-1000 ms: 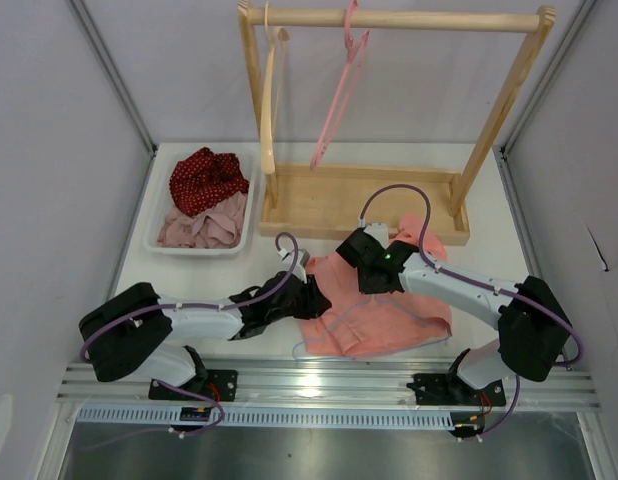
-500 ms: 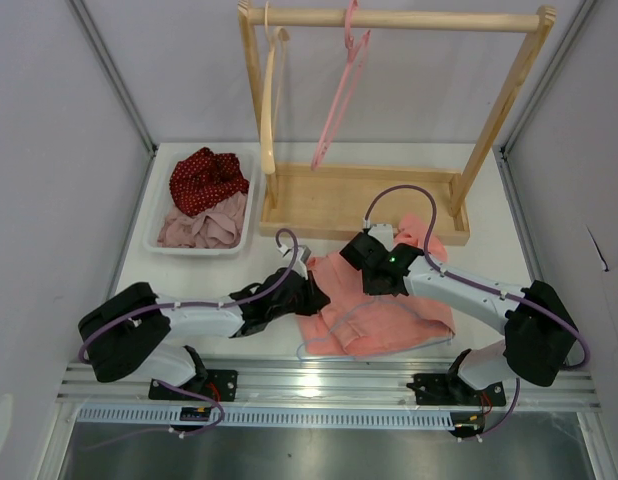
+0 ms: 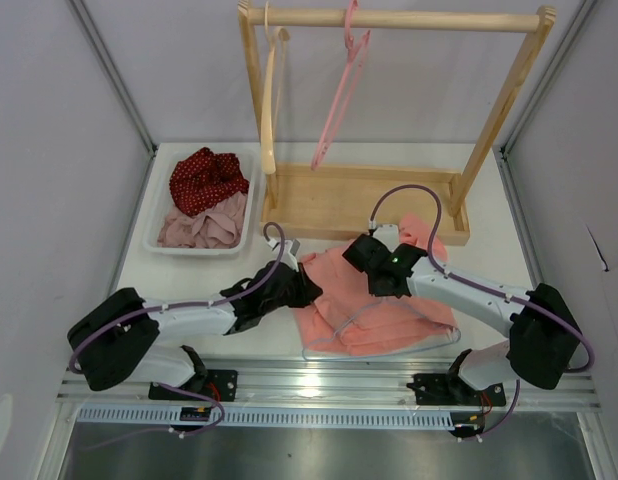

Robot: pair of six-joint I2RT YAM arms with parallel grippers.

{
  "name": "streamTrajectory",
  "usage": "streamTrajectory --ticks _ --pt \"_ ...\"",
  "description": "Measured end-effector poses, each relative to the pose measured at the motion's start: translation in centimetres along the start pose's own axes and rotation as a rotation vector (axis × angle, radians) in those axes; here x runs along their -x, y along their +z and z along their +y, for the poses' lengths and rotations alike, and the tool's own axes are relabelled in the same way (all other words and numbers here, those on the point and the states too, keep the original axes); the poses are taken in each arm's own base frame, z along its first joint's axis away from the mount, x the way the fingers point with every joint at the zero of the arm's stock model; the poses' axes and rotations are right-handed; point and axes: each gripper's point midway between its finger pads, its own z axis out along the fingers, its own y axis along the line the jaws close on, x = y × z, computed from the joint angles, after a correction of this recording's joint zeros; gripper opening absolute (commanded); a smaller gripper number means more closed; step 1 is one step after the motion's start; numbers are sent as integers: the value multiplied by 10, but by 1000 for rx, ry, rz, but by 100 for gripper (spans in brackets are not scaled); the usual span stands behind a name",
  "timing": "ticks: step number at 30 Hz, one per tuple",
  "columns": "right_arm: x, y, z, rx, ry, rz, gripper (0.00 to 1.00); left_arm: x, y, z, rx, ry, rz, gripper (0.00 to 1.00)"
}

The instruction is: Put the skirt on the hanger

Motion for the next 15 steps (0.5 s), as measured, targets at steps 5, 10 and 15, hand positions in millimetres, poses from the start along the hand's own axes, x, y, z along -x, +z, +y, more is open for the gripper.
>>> streamTrajectory --ticks 5,10,15 --pt "-4 -3 -7 -32 -27 4 0 12 -8 0 -3 -5 -29 0" --pt "6 -12 -8 -51 -34 -28 0 25 -16 5 3 -15 -63 0" --pt "20 -16 -9 -71 -12 -76 0 35 -21 18 41 -29 -81 0"
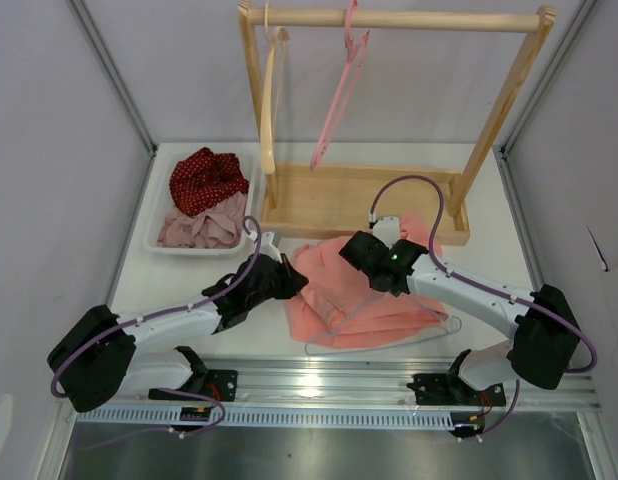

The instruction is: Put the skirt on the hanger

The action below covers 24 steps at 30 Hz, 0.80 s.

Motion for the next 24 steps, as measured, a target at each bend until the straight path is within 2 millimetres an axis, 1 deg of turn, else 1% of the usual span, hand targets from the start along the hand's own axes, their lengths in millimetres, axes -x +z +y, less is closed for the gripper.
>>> streamTrajectory --ticks 5,12,16,20,24 --pt "15 1 -6 -24 36 -48 0 1 -1 16 39 -8 5 0" --pt "44 5 -17 -46 129 -137 0 -9 -5 39 75 -35 44 0" --pt "57 9 -23 -66 156 -183 0 -6 -9 45 85 -50 47 0" --pt "57 21 -36 -102 188 -187 0 -3 -12 52 102 -55 47 0" --pt "58 35 -53 -134 241 -167 0 -6 -13 55 103 -55 72 0"
